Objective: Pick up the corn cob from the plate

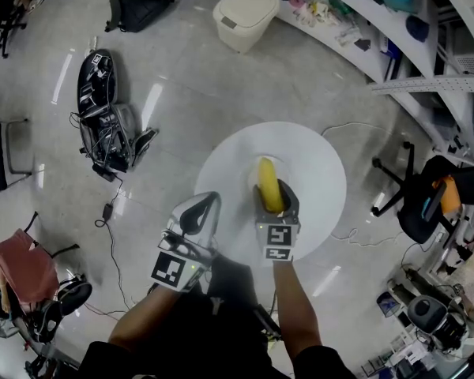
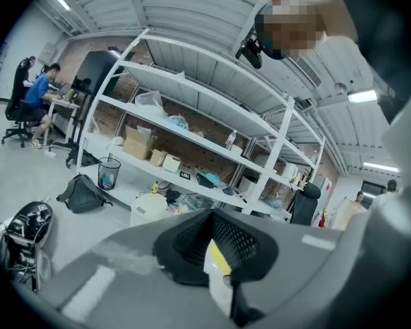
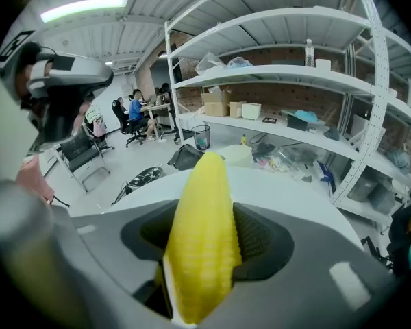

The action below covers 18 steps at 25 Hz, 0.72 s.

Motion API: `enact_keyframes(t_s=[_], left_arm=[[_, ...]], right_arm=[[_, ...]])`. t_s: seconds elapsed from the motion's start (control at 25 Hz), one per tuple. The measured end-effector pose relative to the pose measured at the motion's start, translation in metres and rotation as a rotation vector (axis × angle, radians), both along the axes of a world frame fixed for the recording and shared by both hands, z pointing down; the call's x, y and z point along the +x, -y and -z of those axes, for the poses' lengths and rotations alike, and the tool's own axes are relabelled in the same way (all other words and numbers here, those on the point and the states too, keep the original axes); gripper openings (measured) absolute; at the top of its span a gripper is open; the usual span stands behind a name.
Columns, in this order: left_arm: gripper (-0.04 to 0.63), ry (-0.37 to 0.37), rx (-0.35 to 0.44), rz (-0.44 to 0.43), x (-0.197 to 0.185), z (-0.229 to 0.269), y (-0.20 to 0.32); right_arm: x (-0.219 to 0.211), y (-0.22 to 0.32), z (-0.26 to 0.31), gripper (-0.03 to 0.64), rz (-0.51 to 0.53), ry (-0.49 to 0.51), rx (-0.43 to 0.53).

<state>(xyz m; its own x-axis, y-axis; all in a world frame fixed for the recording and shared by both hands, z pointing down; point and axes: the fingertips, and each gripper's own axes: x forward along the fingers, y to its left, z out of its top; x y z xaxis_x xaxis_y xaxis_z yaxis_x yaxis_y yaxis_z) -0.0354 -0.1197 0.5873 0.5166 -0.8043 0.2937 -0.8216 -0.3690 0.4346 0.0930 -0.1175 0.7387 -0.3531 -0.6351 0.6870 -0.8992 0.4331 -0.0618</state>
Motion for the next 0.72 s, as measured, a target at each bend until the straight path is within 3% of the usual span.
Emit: enact_keyframes(t_s=[0.24,0.72], left_arm=[[0.002,-0.011,0.081,-0.026,0.001,0.027,-0.007],[0.002,-0.005,0.113,-0.015,-0.007,0.072,-0.026]], right_arm=[[-0.002,-0.009,0.026,0.252,-0.017,0.001,0.028],[-0.002,-0.019,0.083,0.252,-0.082,0.02,0.078]])
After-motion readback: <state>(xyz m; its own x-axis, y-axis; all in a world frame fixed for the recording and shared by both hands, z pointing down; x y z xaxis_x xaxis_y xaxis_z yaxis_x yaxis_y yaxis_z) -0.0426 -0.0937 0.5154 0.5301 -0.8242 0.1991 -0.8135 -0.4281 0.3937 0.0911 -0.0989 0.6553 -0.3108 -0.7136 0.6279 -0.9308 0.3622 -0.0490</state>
